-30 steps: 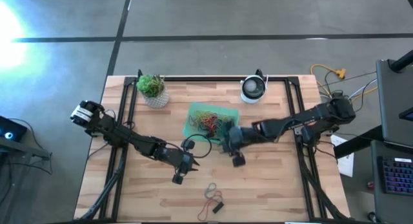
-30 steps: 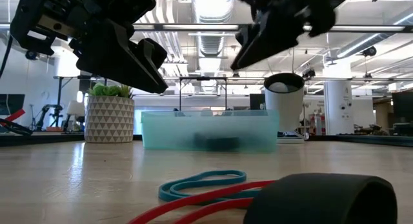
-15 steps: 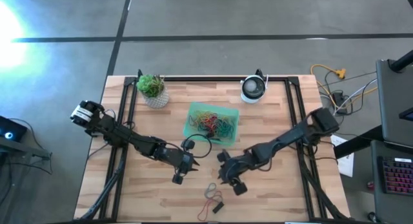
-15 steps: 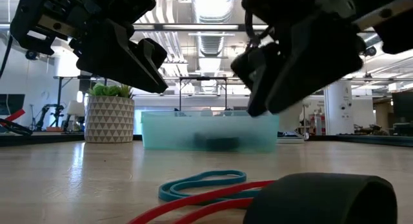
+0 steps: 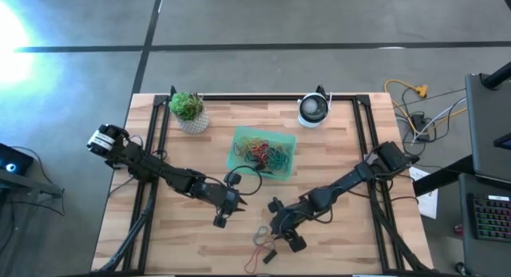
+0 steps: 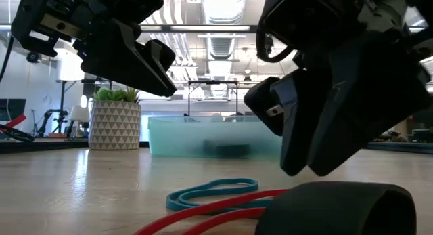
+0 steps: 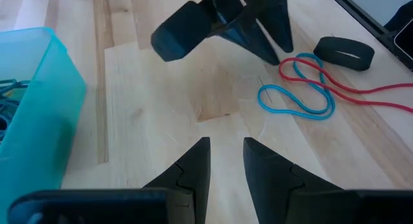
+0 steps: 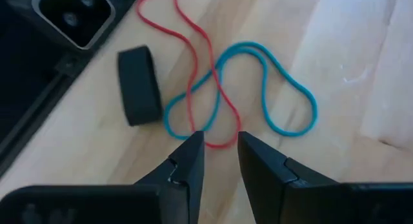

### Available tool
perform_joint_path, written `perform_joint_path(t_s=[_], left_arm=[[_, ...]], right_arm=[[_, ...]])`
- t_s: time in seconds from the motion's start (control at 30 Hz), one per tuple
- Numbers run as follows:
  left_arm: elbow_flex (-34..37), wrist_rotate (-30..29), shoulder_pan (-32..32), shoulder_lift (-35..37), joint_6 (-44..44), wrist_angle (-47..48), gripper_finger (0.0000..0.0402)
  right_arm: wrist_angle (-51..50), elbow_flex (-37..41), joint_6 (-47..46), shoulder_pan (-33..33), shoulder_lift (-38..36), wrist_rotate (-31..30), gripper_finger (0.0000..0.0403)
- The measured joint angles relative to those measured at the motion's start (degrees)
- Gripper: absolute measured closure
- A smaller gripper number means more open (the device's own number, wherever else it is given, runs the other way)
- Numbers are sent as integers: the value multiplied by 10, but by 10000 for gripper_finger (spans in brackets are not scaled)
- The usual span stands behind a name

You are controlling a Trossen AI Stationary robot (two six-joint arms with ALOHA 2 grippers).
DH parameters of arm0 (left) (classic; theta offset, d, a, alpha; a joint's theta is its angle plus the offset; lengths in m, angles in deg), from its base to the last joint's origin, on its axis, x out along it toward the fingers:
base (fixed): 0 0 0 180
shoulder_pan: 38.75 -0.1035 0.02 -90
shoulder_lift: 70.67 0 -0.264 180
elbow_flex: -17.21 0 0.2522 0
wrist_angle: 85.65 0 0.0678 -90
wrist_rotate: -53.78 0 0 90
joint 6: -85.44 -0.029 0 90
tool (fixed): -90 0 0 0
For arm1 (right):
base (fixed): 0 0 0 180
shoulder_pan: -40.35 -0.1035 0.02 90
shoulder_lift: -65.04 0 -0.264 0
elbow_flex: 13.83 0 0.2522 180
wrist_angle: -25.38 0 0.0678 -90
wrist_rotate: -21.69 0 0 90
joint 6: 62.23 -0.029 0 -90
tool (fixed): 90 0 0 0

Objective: Pick and place rubber bands into bin
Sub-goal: Put the black rubber band into the green bin

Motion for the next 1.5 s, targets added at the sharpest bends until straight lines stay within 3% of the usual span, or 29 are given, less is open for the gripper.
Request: perform_joint_path(t_s=[0.63,0.9,1.3,1.5], left_arm=[[0,0,0,0,0,-8,324],[-1,0,0,0,0,-45,324],[0,0,0,0,0,-37,324],[0,0,0,0,0,-37,324]], right_arm=[[36,0,-40,-51,-2,1,321],[34,0,-36,-60,-2,-38,319],[76,0,-41,-61,-2,-40,243],[84,0,-40,-65,2,-51,227]])
